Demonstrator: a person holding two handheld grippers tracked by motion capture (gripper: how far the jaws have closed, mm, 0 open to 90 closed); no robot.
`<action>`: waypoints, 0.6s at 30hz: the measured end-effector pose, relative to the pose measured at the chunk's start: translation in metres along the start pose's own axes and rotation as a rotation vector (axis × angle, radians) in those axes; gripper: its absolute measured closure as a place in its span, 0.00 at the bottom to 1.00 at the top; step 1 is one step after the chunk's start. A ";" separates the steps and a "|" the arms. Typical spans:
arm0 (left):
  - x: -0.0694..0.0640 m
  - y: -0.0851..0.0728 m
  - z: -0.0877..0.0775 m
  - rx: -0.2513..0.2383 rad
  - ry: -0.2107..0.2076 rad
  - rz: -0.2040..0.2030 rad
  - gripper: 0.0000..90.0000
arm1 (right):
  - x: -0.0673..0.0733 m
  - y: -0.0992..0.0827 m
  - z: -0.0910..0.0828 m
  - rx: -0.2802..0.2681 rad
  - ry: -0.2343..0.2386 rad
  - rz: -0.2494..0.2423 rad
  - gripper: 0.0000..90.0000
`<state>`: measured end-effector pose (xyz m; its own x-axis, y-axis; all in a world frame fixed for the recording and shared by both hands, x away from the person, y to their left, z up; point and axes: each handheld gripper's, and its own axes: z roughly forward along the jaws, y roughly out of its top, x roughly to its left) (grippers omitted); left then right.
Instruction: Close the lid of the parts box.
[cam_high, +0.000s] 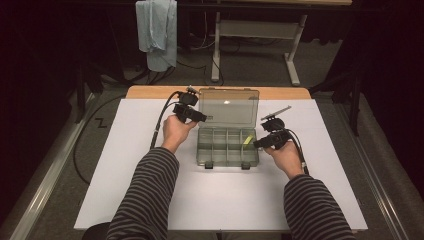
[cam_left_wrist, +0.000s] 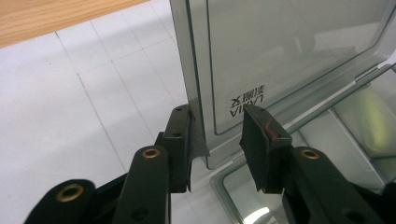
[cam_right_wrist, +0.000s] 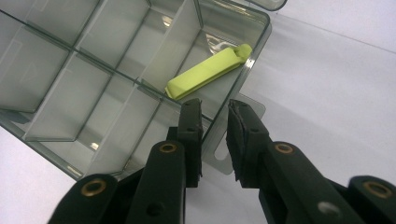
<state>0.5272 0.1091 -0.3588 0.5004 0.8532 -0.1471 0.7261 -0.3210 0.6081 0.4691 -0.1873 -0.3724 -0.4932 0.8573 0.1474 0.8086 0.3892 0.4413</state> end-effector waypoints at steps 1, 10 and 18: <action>0.000 0.000 0.000 0.000 0.002 0.002 0.72 | 0.000 0.000 0.000 0.000 0.000 0.000 0.86; -0.003 -0.003 -0.004 -0.004 0.008 0.019 0.74 | 0.000 0.000 0.000 -0.001 -0.002 -0.003 0.86; -0.006 -0.006 -0.008 -0.005 0.012 0.030 0.76 | 0.001 0.000 0.000 0.003 -0.007 -0.001 0.86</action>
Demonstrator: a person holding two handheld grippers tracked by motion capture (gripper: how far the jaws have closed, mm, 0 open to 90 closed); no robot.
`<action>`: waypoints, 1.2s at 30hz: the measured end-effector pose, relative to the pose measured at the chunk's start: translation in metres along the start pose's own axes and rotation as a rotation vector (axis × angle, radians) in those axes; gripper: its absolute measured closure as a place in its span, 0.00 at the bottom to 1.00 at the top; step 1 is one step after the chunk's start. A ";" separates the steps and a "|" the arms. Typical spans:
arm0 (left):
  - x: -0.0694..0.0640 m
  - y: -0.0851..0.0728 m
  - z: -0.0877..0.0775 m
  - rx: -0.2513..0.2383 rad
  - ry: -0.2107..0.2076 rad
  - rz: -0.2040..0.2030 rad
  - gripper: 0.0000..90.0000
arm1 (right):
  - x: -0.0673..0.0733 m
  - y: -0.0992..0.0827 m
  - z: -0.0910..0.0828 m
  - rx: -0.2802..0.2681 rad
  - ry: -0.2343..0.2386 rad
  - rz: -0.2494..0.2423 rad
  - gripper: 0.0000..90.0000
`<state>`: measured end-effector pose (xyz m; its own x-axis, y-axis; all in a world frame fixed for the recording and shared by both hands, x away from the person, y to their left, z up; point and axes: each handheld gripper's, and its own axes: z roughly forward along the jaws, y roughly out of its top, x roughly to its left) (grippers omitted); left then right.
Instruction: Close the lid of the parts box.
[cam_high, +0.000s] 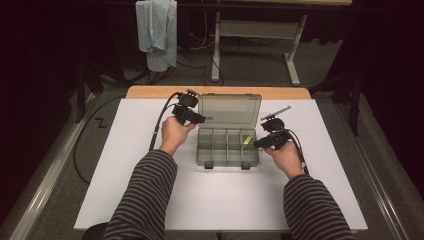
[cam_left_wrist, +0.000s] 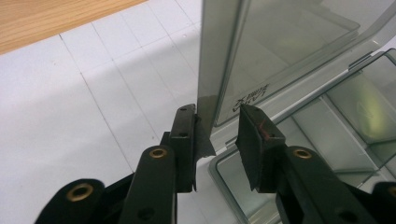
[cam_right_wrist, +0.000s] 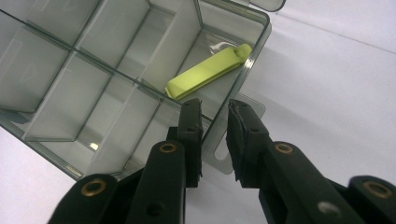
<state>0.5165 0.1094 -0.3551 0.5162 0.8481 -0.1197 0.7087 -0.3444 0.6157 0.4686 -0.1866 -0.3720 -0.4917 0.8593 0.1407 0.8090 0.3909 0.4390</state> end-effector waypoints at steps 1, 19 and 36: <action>0.000 0.000 0.000 0.002 -0.001 0.001 0.76 | 0.000 0.000 0.000 0.000 0.000 0.000 0.86; -0.003 -0.003 -0.005 0.002 -0.005 0.014 0.77 | 0.000 0.000 0.000 -0.003 0.001 -0.003 0.86; -0.005 -0.005 -0.013 -0.006 -0.021 0.017 0.77 | 0.000 0.000 0.000 -0.003 0.001 -0.004 0.86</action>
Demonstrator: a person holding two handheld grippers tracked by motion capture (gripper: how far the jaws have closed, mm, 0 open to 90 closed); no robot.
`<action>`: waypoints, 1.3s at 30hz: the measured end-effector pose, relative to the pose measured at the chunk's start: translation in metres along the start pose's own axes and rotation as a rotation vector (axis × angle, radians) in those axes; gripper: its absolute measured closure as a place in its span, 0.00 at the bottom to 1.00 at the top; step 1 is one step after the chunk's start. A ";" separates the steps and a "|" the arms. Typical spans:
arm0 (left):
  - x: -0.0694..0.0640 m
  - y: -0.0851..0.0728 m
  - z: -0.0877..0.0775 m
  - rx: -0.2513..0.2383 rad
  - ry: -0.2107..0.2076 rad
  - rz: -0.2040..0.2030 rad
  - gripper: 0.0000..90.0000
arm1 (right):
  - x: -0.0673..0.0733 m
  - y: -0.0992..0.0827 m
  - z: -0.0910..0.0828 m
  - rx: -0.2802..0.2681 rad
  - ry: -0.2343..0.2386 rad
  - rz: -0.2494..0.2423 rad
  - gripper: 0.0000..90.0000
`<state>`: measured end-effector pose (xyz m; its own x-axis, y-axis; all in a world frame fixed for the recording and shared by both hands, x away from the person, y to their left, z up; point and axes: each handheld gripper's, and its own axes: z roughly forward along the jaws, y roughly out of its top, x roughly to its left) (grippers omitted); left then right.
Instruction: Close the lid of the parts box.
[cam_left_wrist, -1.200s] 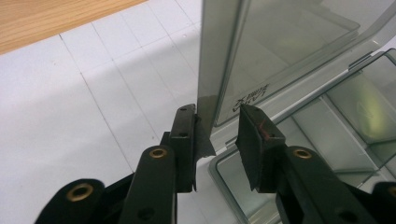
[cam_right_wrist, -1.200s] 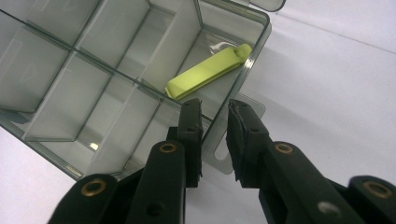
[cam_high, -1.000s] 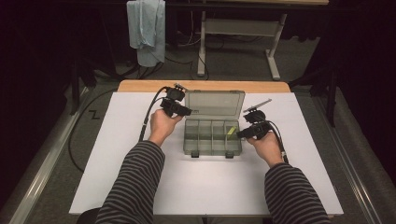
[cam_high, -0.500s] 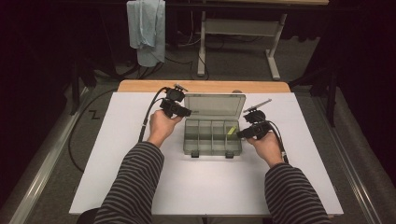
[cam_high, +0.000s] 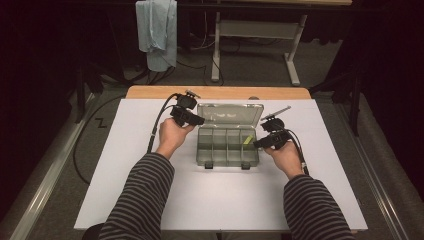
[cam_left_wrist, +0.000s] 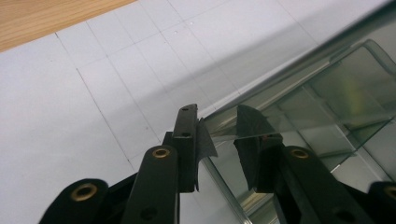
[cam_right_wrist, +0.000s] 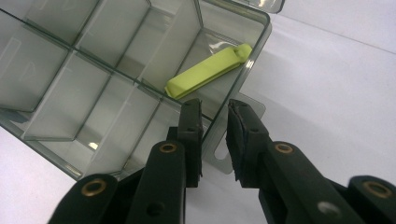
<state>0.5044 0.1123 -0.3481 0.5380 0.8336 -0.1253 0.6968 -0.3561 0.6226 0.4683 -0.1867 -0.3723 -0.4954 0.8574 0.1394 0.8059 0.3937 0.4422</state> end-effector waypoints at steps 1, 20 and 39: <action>0.000 0.000 -0.001 -0.002 -0.001 0.000 0.77 | 0.000 0.000 0.000 -0.001 0.000 0.000 0.86; -0.002 -0.003 -0.011 -0.016 -0.014 0.006 0.78 | 0.000 0.000 0.000 -0.001 -0.002 -0.004 0.86; -0.005 -0.009 -0.015 -0.027 -0.014 0.022 0.78 | 0.001 -0.002 0.000 -0.008 -0.009 -0.017 0.86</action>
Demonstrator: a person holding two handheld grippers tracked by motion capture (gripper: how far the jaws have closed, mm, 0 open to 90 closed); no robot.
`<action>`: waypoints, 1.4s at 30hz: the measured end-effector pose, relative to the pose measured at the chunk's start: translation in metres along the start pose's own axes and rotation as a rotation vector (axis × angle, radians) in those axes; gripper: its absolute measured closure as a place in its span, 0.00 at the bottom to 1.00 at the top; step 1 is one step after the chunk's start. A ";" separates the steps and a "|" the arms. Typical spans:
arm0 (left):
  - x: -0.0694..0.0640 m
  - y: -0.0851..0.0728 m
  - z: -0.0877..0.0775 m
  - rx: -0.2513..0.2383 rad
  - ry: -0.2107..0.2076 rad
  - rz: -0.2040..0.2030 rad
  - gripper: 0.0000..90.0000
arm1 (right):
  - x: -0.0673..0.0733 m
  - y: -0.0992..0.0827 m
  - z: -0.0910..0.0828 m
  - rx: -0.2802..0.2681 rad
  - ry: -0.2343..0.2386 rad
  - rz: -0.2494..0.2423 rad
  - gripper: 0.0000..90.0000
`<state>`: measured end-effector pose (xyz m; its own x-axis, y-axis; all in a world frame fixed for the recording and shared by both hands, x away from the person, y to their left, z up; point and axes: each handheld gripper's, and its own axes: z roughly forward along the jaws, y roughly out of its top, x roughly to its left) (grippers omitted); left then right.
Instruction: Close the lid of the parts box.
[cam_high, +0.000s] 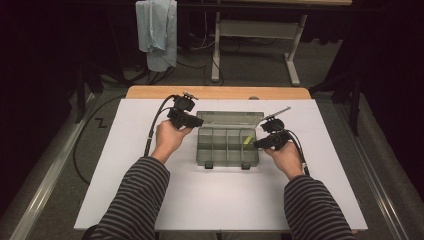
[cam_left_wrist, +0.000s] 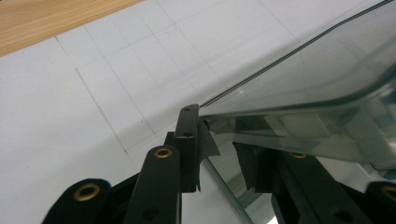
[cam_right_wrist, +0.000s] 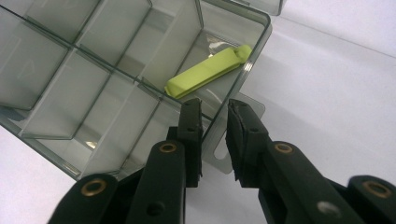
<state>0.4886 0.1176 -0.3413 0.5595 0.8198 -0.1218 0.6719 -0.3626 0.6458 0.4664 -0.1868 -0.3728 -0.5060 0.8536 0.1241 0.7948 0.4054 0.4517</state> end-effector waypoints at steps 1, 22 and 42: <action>0.000 0.000 0.000 0.004 0.000 0.005 0.78 | 0.000 0.000 0.000 -0.001 0.003 -0.001 0.86; -0.003 -0.003 -0.001 0.009 0.018 0.029 0.78 | -0.004 -0.004 -0.021 -0.092 0.034 -0.064 1.00; 0.000 -0.012 -0.001 0.040 0.018 0.037 0.74 | -0.003 0.009 -0.042 -0.190 0.056 -0.066 1.00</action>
<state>0.4800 0.1228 -0.3486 0.5758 0.8132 -0.0847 0.6702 -0.4101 0.6186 0.4615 -0.1993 -0.3323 -0.5773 0.8053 0.1352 0.6841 0.3865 0.6186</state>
